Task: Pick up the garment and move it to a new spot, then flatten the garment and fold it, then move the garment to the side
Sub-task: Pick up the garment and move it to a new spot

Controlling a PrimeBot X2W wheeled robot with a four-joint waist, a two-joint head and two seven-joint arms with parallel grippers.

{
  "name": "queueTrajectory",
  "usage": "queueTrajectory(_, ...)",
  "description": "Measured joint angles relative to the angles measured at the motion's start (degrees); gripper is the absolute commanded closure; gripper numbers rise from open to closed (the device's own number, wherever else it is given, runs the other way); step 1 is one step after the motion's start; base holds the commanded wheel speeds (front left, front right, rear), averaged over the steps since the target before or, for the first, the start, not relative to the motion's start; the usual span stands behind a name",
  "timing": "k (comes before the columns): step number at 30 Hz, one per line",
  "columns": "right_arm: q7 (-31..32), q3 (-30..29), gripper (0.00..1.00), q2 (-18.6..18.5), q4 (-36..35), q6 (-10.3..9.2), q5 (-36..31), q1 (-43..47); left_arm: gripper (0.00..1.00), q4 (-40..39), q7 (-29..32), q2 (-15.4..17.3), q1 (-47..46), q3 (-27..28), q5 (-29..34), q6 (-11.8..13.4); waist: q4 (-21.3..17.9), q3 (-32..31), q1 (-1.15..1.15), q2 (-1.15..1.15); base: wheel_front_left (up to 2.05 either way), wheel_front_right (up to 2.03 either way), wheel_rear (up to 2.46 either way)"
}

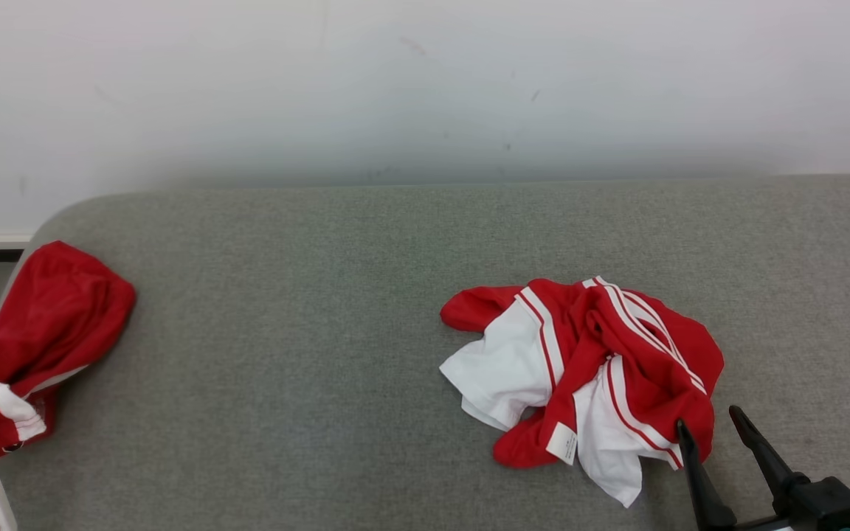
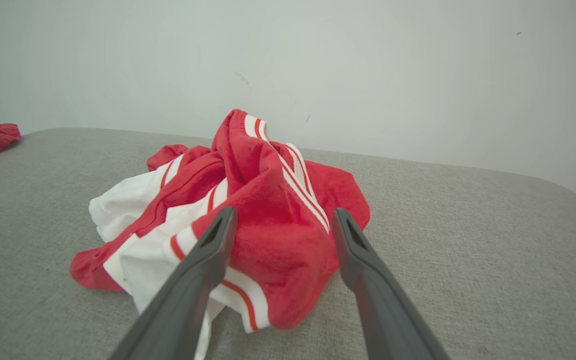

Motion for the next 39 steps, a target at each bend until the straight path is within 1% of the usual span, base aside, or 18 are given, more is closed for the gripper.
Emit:
queueTrajectory(2,0.0,0.0,0.0,-0.1,0.0,0.0,0.0,0.0,1.0,0.1,-0.1,0.5,0.3,0.0,0.0,-0.8,0.3,0.1,0.0,0.0,0.0,0.0,0.0)
queueTrajectory(5,0.0,0.1,0.0,-0.1,0.2,0.0,0.0,0.0,1.0,0.7,-0.1,0.2,0.3,-0.9,0.0,-1.9,0.5,0.2,0.0,0.0,0.0,0.0,0.0)
queueTrajectory(7,0.0,0.2,0.0,-0.1,0.3,0.0,0.0,0.0,0.56,1.9,0.0,-0.6,0.3,-1.7,0.0,-2.2,0.6,0.3,0.0,0.0,0.0,0.0,0.0)
queueTrajectory(8,0.0,0.3,0.0,-0.1,0.4,0.0,0.0,0.0,0.11,2.8,0.1,-1.2,0.4,-2.1,0.0,-2.5,0.6,0.3,0.0,0.0,0.0,0.0,0.0)
queueTrajectory(9,0.0,0.5,0.0,-0.1,0.6,0.0,0.0,0.0,0.0,3.8,0.1,-2.0,0.6,-2.2,-0.2,-2.9,0.6,0.3,0.0,0.0,0.0,0.0,0.0)
queueTrajectory(12,0.0,0.9,0.0,-0.1,0.8,0.0,0.2,0.0,0.0,6.6,-1.5,-4.2,1.5,-2.0,-1.3,-3.3,0.4,0.2,0.0,0.0,0.0,0.0,0.0)
queueTrajectory(16,0.0,0.7,0.0,-0.6,0.8,0.0,0.6,0.0,0.0,8.1,-5.5,-5.3,1.8,-0.5,-2.3,-3.9,0.1,-0.1,0.0,0.0,0.0,0.0,0.0)
queueTrajectory(18,0.0,0.6,0.0,-0.7,0.7,0.0,0.6,0.0,0.0,7.8,-7.5,-6.0,2.1,0.8,-4.0,-4.4,0.0,-0.3,0.0,0.0,0.0,0.0,0.0)
queueTrajectory(21,0.0,0.0,0.0,-0.7,0.7,0.0,0.7,0.7,0.0,6.0,-8.9,-6.0,3.4,2.2,-4.9,-4.3,0.0,-0.9,0.0,0.0,0.0,0.0,0.0)
queueTrajectory(25,0.0,-0.1,0.0,-0.7,0.6,0.0,1.0,1.2,0.0,-0.8,-9.9,-4.7,4.3,3.1,-5.0,-2.8,0.1,-1.5,0.0,0.0,0.0,0.0,0.0)
queueTrajectory(27,0.0,-0.1,0.0,-0.8,0.5,0.0,1.0,1.2,0.0,-6.1,-10.6,-4.1,4.6,3.7,-4.6,-2.0,0.2,-1.9,0.0,0.0,0.0,0.0,0.0)
queueTrajectory(28,0.0,0.0,0.0,-0.8,0.4,0.0,1.0,1.2,0.0,-9.1,-10.7,-4.1,4.7,3.7,-4.6,-1.9,0.2,-2.1,0.0,0.0,0.0,0.0,0.0)
queueTrajectory(33,0.0,0.0,0.0,-0.8,-0.1,0.0,0.9,1.1,0.0,-21.3,-10.0,-4.1,5.5,1.3,-2.2,0.7,-0.1,-2.9,0.0,0.0,0.0,0.0,0.0)
queueTrajectory(36,0.0,0.2,0.0,-0.7,-0.3,0.0,0.7,1.1,0.0,-26.3,-9.8,-4.9,5.5,-0.6,-0.5,1.7,-0.6,-3.3,0.0,0.0,0.0,0.0,0.0)
queueTrajectory(39,0.0,0.3,0.0,-0.7,-0.5,0.0,0.7,1.1,0.0,-29.8,-10.7,-6.9,5.8,-3.6,1.3,1.5,-1.3,-3.7,0.0,0.0,0.0,0.0,0.0)
